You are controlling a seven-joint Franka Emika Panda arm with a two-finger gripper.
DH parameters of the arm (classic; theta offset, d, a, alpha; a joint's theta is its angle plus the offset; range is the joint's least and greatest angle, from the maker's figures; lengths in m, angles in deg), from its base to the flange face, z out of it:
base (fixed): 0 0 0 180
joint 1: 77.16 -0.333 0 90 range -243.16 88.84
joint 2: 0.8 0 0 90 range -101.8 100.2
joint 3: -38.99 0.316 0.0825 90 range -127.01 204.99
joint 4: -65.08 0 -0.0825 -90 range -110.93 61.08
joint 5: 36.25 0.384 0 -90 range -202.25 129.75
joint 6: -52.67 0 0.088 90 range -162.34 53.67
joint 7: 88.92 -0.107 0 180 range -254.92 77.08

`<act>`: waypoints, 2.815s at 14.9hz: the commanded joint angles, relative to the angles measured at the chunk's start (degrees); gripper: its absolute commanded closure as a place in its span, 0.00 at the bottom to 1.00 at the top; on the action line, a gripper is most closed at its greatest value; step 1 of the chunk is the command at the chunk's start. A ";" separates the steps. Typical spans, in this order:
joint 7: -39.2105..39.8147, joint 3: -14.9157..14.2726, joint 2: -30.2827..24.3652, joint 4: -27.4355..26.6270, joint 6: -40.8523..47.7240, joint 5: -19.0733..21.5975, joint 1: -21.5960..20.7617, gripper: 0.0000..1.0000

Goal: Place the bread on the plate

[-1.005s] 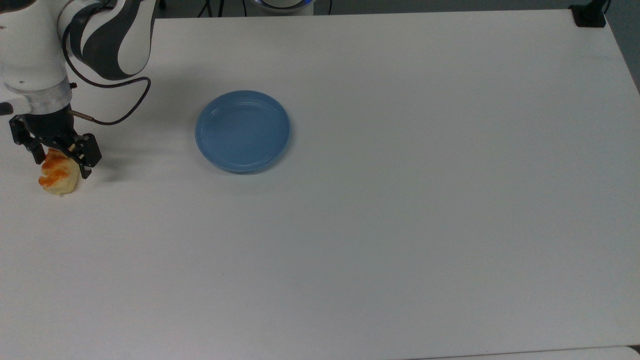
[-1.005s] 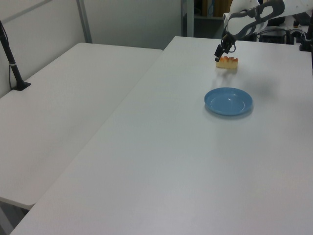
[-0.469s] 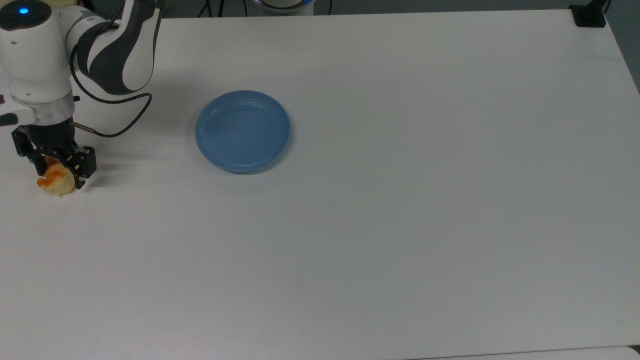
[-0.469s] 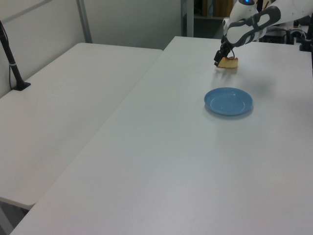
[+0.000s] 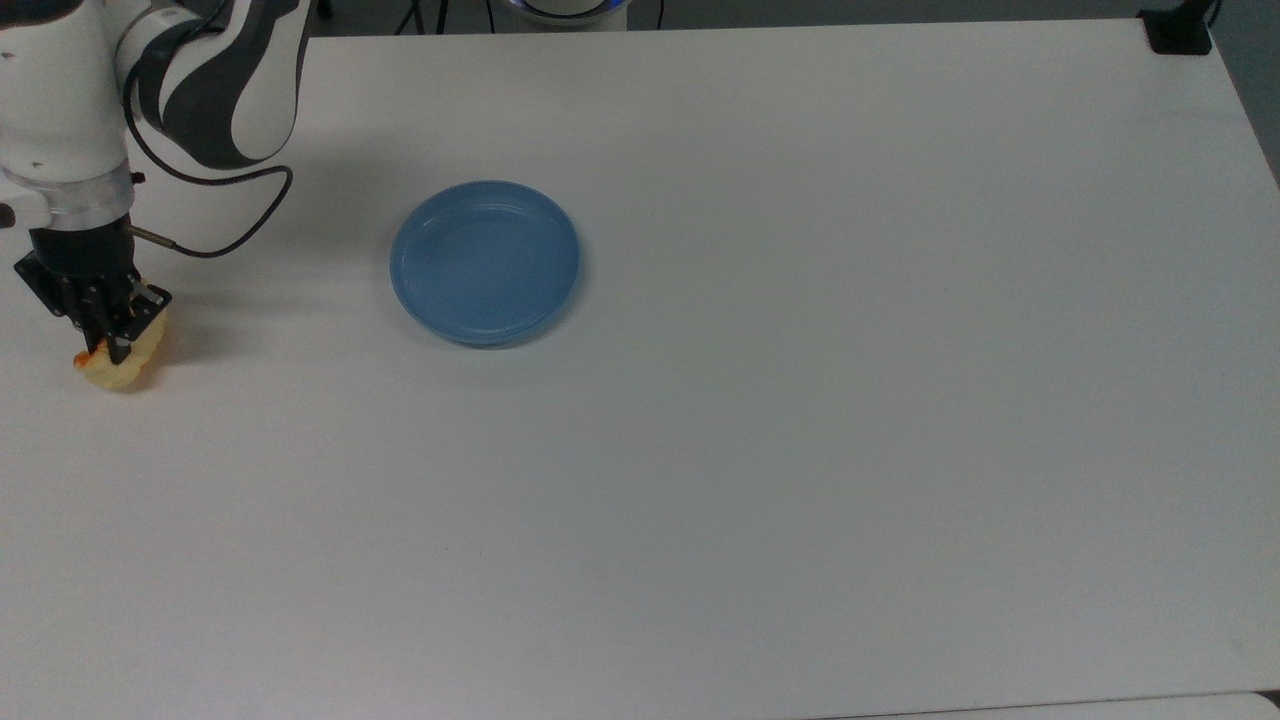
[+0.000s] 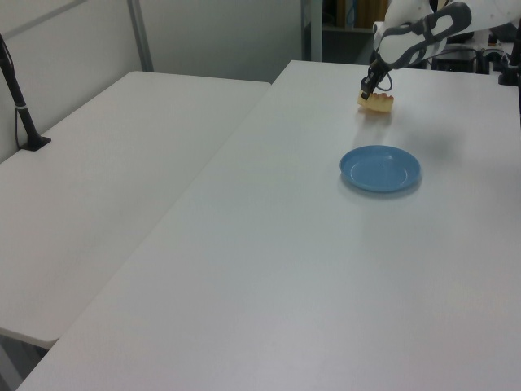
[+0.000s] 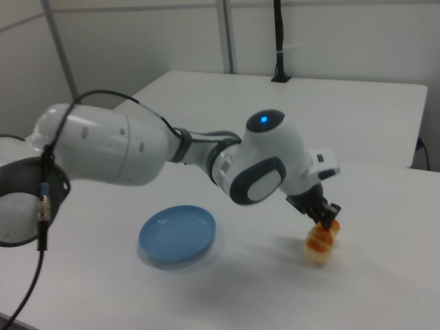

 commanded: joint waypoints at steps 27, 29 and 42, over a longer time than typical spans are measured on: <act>-29.53 7.98 -18.30 -16.21 29.84 -22.04 -22.65 0.80; -30.16 7.98 -17.07 -16.21 28.60 -22.91 -22.73 0.80; -31.74 7.80 -18.71 -13.31 28.86 -22.75 -19.58 0.00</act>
